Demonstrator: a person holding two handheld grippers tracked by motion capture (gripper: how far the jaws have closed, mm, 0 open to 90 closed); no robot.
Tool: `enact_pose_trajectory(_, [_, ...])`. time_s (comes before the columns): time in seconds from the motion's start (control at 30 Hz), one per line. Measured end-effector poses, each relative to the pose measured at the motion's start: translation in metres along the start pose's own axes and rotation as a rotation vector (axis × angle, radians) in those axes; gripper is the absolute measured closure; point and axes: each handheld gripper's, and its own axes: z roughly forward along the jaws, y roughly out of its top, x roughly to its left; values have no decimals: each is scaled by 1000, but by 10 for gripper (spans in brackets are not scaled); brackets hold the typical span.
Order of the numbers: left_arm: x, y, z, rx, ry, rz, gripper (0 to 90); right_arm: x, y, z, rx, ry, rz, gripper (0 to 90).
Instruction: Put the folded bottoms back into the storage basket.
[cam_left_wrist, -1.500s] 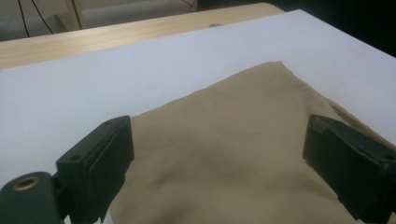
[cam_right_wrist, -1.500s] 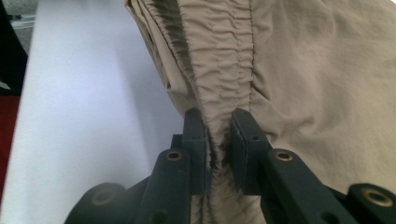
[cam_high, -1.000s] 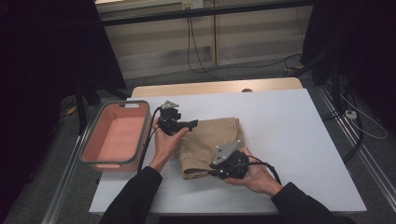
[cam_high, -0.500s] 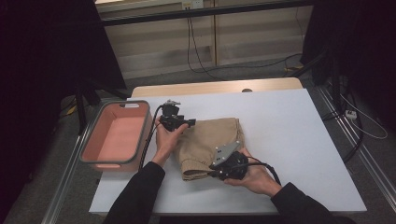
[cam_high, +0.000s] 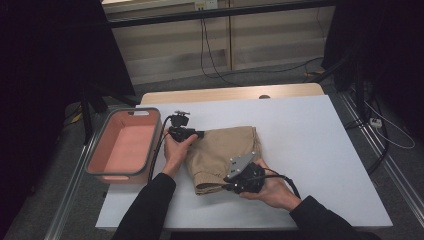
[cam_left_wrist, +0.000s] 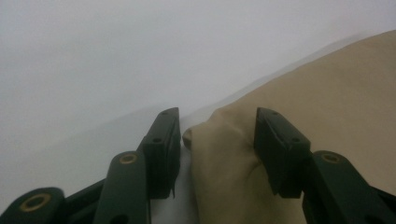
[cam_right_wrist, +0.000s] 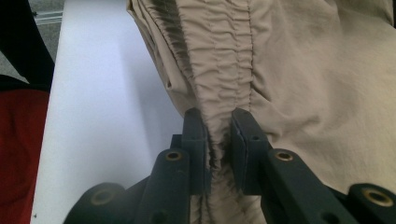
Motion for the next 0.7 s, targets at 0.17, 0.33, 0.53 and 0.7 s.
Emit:
enact_pose_trajectory(0.17, [0, 0, -1, 17, -16, 7, 630, 0, 0, 0, 0, 2, 0, 774])
enact_pose_trajectory(0.33, [-2, -2, -2, 52, -78, -5, 806, 1, 0, 0, -1, -1, 3, 774])
enact_pose_trajectory(0.53, [-8, -1, -4, 56, -45, 44, 859, 1, 0, -1, -9, -1, 3, 775])
enact_pose_trajectory(0.7, [-10, -3, -8, 46, -44, 63, 866, 0, -1, -3, -18, 13, 12, 775])
